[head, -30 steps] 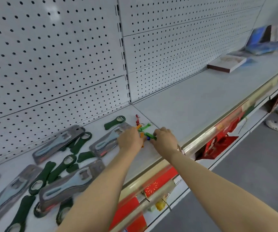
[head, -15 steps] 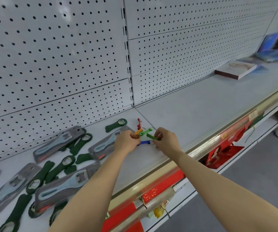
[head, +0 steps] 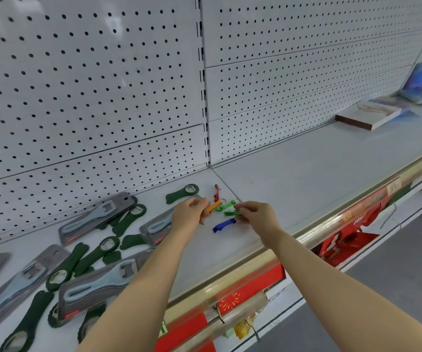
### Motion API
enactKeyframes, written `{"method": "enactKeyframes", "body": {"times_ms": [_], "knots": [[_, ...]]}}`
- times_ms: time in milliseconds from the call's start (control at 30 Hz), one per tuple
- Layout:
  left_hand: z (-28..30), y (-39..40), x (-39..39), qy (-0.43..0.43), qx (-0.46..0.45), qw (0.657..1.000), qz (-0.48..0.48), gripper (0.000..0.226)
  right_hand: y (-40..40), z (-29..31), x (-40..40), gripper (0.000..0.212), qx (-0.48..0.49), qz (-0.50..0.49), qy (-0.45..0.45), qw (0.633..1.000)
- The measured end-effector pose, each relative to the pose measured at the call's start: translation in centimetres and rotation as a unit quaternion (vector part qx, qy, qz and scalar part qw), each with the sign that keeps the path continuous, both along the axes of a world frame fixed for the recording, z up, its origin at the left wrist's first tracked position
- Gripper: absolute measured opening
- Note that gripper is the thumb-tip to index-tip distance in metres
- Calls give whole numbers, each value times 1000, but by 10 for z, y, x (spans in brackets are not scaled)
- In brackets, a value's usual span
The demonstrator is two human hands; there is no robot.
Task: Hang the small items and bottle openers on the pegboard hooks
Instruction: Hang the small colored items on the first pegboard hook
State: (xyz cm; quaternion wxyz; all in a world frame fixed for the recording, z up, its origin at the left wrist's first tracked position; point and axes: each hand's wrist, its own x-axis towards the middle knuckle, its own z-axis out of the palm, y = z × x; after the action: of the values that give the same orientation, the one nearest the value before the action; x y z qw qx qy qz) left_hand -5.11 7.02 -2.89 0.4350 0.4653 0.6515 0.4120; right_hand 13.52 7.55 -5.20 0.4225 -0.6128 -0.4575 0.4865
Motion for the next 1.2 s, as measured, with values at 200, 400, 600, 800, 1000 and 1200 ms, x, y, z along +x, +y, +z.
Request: {"method": "enactKeyframes", "body": {"times_ms": [200,400,600,800,1000,1200], "knots": [[18,-10,3,-56,-12,997,49,14,1,17,-1,14,10,17,19,1000],[24,-26,-3,-66,-8,993,102,12,-2,30,-9,13,27,56,-29,998],[34,-51,-19,-80,-28,987,134,20,-14,41,-31,27,15,75,-45,996],[44,-77,-45,-91,-19,988,123,30,-29,52,-62,28,6,90,-5,996],[48,-102,-75,-76,-11,992,100,20,-44,52,-100,13,2,93,18,996],[50,-128,-109,-112,-1,987,117,14,-63,64,-137,14,-30,102,96,990]]}}
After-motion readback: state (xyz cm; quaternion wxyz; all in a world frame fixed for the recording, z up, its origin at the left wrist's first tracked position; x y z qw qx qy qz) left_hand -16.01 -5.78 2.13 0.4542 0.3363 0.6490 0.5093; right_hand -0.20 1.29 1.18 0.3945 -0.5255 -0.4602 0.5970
